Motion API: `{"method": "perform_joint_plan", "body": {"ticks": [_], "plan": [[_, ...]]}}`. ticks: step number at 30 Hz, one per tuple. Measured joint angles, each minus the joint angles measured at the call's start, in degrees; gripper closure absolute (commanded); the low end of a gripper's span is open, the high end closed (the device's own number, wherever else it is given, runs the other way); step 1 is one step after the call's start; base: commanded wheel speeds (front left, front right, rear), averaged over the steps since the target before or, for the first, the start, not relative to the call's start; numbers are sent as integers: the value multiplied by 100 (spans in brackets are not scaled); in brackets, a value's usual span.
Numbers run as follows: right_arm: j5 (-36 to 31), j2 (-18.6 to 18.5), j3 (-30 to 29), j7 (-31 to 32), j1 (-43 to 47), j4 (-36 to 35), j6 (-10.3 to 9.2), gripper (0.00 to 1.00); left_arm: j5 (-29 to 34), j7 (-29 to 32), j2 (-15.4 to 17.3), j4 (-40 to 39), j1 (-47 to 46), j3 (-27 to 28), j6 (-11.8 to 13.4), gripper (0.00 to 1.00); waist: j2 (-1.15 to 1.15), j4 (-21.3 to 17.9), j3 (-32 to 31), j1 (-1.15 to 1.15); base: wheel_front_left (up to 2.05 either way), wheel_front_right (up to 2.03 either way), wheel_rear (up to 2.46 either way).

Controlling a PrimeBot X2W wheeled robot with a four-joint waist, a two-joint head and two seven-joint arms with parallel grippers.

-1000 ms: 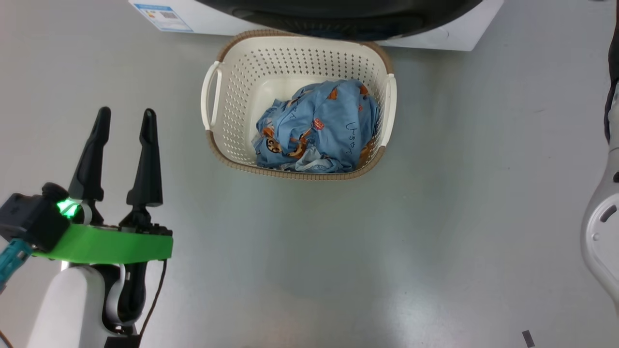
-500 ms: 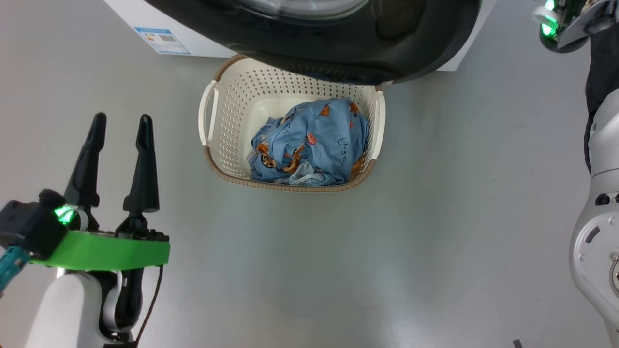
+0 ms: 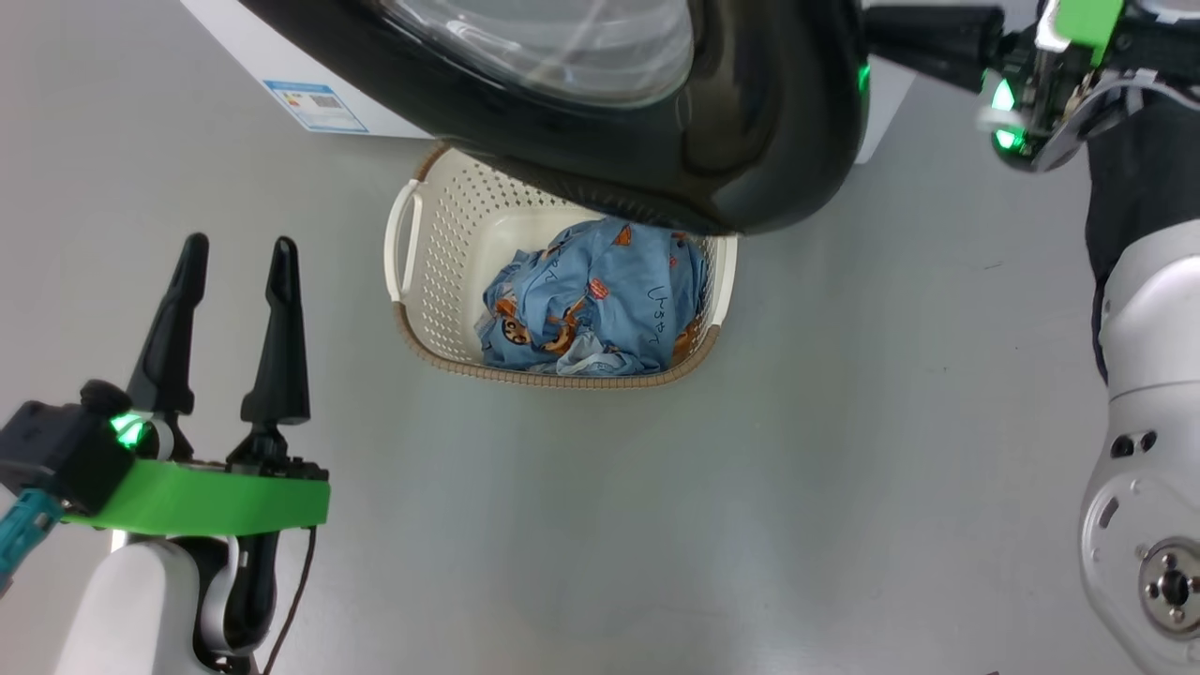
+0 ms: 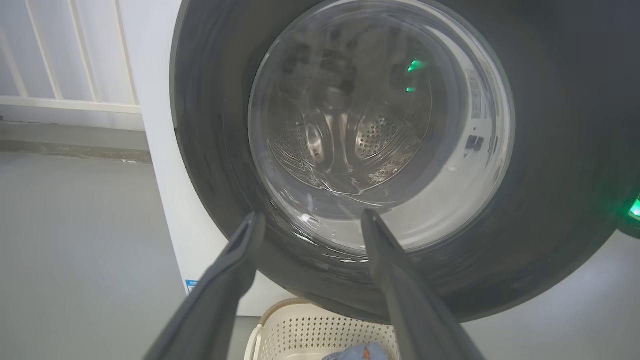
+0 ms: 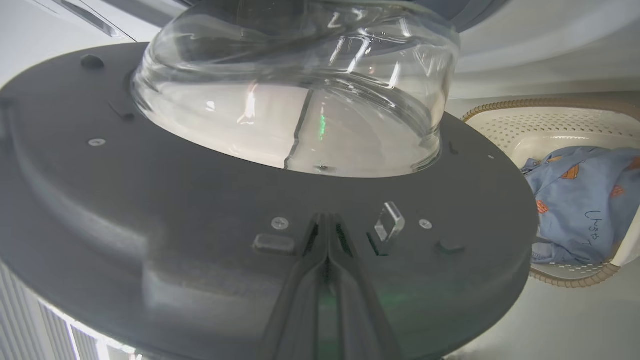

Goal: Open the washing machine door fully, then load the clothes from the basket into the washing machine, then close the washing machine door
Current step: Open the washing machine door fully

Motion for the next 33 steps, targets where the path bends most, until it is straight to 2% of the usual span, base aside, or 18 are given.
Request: {"method": "perform_joint_plan", "body": {"ticks": [4,15,24,33], "plan": [[249,2,325,136,215,-127,0,100,16,0,3,-25,7,-14,0,0,0,5,-40,0,0,0,0],[1434,-2,1526,183,973,-613,0,100,84,0,1,-65,25,-62,0,0,0,39,-204,0,0,0,0],[2258,-8,2463,-53,1455,-903,0,100,87,0,2,-94,124,-67,0,0,0,60,-300,0,0,0,0],[3251,-18,3663,-526,1691,-943,0,100,97,0,0,-101,124,-73,0,0,0,116,-329,0,0,0,0]]}}
